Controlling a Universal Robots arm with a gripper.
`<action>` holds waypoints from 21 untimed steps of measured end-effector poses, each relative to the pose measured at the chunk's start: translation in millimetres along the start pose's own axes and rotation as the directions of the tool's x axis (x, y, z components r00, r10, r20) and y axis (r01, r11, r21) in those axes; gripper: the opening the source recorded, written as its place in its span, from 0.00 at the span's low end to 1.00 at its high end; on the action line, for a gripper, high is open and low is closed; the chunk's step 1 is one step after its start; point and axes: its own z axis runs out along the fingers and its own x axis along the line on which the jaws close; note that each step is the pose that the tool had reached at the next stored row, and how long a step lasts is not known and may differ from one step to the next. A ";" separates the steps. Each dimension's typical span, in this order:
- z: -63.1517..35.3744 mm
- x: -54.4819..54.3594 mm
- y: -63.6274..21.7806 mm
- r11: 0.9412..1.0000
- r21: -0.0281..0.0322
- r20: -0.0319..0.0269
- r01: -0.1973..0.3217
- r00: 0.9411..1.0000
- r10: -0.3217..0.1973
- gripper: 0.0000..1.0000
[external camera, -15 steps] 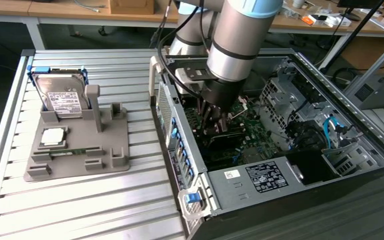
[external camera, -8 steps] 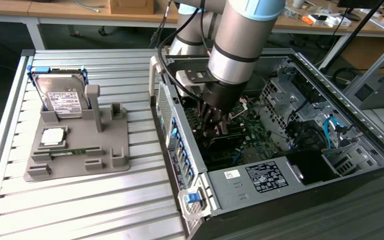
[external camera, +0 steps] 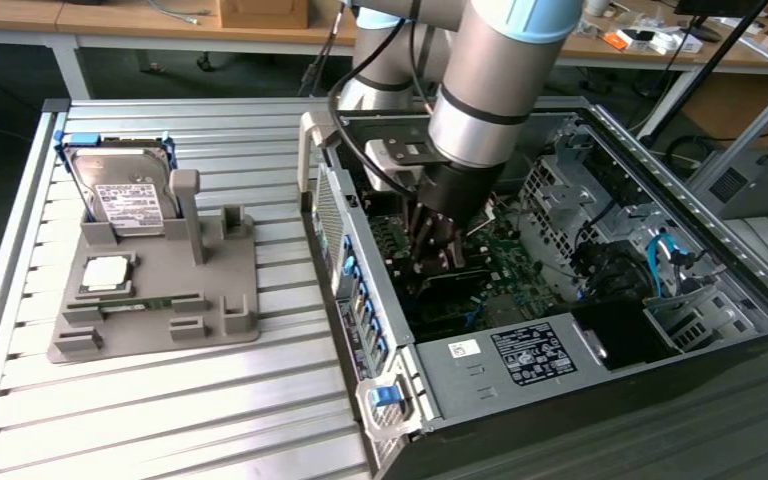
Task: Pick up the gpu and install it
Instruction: 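Press down on the gpu until it lock into place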
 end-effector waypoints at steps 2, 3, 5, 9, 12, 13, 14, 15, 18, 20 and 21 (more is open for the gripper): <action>0.5 -0.1 -0.5 1.000 0.000 -0.001 0.000 1.000 0.000 0.11; 0.4 0.0 -0.5 1.000 0.000 -0.002 0.000 1.000 0.000 0.11; 0.4 0.0 -0.6 1.000 0.000 -0.002 0.000 1.000 0.000 0.11; -6.4 0.4 -0.5 1.000 0.003 -0.002 0.000 1.000 0.000 0.11; -12.6 0.7 0.1 1.000 0.002 -0.002 0.000 1.000 0.000 0.11; -14.6 0.8 0.2 1.000 0.002 -0.002 0.000 1.000 0.000 0.11; -16.1 0.9 0.3 1.000 0.002 -0.002 0.000 1.000 0.000 0.11; -17.1 1.0 0.4 1.000 0.002 -0.002 0.000 1.000 0.000 0.11; -17.7 1.0 2.5 1.000 0.003 -0.002 0.000 1.000 0.000 0.11; -17.5 1.0 6.0 1.000 0.003 -0.002 0.000 1.000 0.000 0.11; -17.2 1.0 7.7 1.000 0.003 -0.002 0.000 1.000 0.000 0.11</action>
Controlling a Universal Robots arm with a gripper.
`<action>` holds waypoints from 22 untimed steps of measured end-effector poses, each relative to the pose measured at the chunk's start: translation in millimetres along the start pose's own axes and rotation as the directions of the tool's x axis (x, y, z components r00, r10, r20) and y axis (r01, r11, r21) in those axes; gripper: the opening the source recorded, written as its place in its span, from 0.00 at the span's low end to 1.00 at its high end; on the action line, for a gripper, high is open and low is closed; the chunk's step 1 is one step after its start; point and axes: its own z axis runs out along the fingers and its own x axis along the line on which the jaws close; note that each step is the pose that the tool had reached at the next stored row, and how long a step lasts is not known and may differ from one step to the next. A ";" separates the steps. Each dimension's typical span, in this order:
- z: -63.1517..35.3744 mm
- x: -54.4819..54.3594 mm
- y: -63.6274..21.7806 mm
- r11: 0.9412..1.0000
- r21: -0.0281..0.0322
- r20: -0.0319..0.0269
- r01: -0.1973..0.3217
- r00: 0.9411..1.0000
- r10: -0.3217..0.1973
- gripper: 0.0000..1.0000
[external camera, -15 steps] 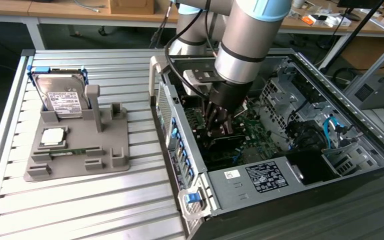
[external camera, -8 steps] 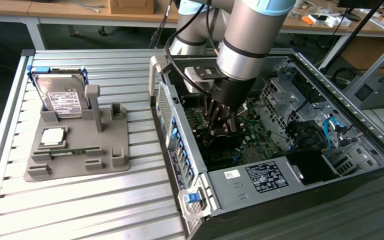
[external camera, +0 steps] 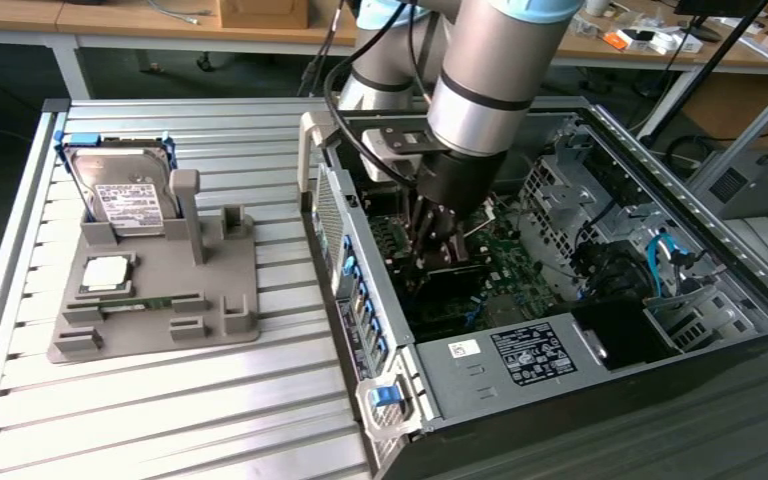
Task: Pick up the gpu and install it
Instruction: 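Press down on the gpu until it lock into place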
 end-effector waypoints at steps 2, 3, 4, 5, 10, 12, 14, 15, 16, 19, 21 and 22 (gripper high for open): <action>0.9 -0.6 1.0 1.000 0.000 0.000 0.000 1.000 0.000 0.11; 1.4 -1.1 0.9 1.000 0.000 0.000 0.000 1.000 0.000 0.11; 2.1 -1.9 0.9 1.000 0.000 0.000 0.000 1.000 0.000 0.11; 3.0 -3.0 0.9 1.000 0.000 0.000 0.000 1.000 0.000 0.11; 6.9 -10.1 0.9 1.000 0.000 0.000 0.000 1.000 0.000 0.11; 8.8 -10.2 0.8 1.000 0.000 0.000 0.000 1.000 0.000 0.11; 11.1 -10.4 0.7 1.000 0.000 0.000 0.000 1.000 0.000 0.11; 11.8 -10.4 0.7 1.000 0.000 0.000 0.000 1.000 0.000 0.11; 12.6 -10.4 0.7 1.000 0.000 -0.001 0.000 1.000 0.000 0.11; 14.4 -10.5 0.6 1.000 0.000 -0.001 0.000 1.000 0.000 0.11; 15.8 -10.6 0.5 1.000 0.000 0.000 0.000 1.000 0.000 0.11; 16.3 -10.6 0.5 1.000 0.000 -0.001 0.000 1.000 0.000 0.11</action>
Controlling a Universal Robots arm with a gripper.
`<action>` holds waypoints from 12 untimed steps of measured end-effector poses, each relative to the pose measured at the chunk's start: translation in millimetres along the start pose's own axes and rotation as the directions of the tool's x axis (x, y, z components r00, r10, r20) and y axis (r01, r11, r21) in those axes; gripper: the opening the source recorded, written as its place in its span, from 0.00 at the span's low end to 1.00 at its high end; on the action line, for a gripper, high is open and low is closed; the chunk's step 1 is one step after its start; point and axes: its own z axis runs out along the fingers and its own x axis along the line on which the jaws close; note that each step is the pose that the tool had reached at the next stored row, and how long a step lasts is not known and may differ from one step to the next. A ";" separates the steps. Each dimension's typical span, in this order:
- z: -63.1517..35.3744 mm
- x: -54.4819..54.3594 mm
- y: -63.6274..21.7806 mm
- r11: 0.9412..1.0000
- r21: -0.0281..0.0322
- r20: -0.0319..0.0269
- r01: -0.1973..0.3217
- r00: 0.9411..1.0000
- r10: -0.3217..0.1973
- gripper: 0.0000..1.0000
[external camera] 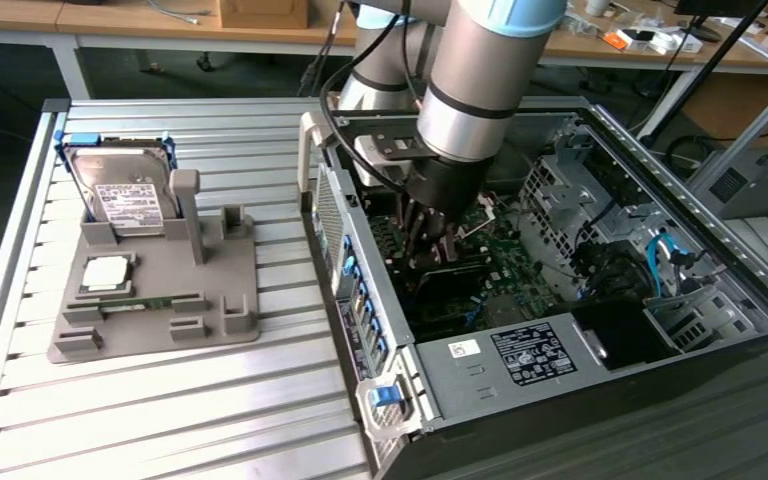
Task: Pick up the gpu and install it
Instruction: 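Press down on the gpu until it lock into place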
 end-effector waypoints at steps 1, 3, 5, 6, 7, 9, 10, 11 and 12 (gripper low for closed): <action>0.5 0.0 0.0 1.000 0.000 0.000 0.000 1.000 0.000 0.11; 0.7 -0.1 0.0 1.000 0.000 0.000 0.000 1.000 0.000 0.11; 0.9 -0.1 0.1 1.000 0.000 0.000 0.000 1.000 0.000 0.11; 0.5 -0.1 0.1 1.000 0.000 0.001 0.000 1.000 0.000 0.11; -1.0 -0.2 0.1 1.000 0.001 0.002 0.000 1.000 0.000 0.11; -8.5 0.4 0.5 1.000 0.000 0.001 0.000 1.000 0.000 0.11; -12.8 0.7 0.7 1.000 0.000 0.000 0.000 1.000 0.000 0.11; -15.0 0.9 0.7 1.000 0.000 0.001 0.000 1.000 0.000 0.11; -15.8 0.9 0.2 1.000 0.000 0.000 0.000 1.000 0.000 0.11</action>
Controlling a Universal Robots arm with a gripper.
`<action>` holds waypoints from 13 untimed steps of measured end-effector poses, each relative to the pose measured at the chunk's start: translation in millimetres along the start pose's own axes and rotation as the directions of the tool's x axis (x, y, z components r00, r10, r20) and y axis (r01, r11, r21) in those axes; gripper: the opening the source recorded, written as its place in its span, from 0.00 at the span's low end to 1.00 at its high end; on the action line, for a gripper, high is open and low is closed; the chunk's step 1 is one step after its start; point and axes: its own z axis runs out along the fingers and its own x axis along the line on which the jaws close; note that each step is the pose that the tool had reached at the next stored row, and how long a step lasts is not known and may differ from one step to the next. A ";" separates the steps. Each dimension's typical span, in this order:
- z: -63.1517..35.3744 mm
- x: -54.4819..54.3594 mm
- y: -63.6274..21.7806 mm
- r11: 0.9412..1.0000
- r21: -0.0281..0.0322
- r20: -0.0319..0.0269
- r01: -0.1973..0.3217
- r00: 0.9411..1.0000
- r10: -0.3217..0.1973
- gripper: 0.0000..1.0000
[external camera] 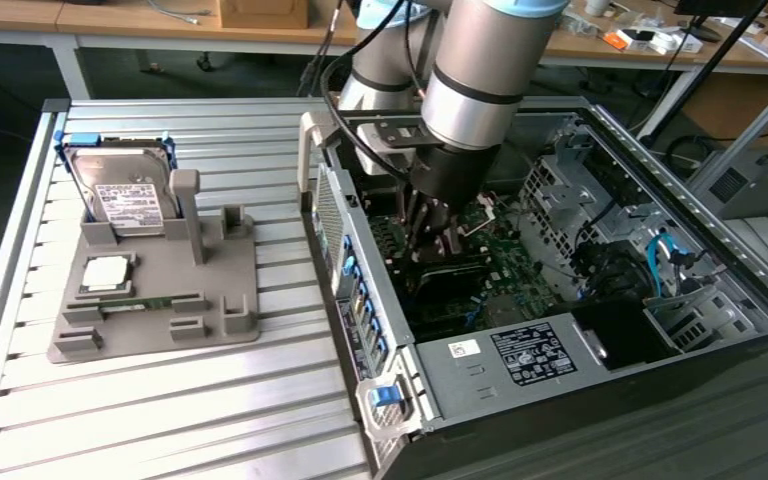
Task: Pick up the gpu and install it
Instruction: 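Press down on the gpu until it lock into place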
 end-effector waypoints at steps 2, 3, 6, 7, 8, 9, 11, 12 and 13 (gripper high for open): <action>-0.2 0.0 -3.8 1.000 -0.001 0.000 0.000 1.000 0.000 0.11; -0.4 0.2 -6.6 1.000 -0.002 0.000 0.000 1.000 0.000 0.11; -1.2 0.6 -27.1 1.000 -0.010 0.000 0.001 1.000 -0.001 0.11; -1.5 0.7 -32.3 1.000 -0.012 0.000 0.001 1.000 -0.001 0.11; -1.7 0.8 -36.5 1.000 -0.014 0.000 0.001 1.000 -0.001 0.11; -1.9 0.9 -41.5 1.000 -0.017 0.000 0.001 1.000 -0.001 0.11; -2.3 1.0 -50.5 1.000 -0.021 0.000 0.001 1.000 -0.001 0.11; -2.5 1.1 -55.0 1.000 -0.024 0.000 0.001 1.000 -0.001 0.11; -2.7 1.1 -59.4 1.000 -0.026 0.000 0.002 1.000 -0.002 0.11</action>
